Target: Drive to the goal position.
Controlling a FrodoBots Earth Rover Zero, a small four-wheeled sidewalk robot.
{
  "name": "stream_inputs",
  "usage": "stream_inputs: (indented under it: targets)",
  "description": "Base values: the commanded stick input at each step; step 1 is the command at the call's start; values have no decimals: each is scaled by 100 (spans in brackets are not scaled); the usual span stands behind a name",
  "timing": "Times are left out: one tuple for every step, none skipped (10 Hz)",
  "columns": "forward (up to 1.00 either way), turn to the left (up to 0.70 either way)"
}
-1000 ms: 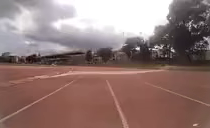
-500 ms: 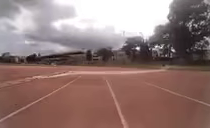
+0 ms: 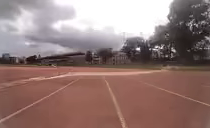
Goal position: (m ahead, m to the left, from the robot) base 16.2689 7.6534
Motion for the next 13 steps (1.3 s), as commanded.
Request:
stream_inputs:
  targets:
    - [45,0]
    - [45,0]
    - [45,0]
    - [45,0]
    - [45,0]
    - [45,0]
    - [45,0]
    - [45,0]
    - [45,0]
    - [45,0]
    - [45,0]
    - [45,0]
    - [45,0]
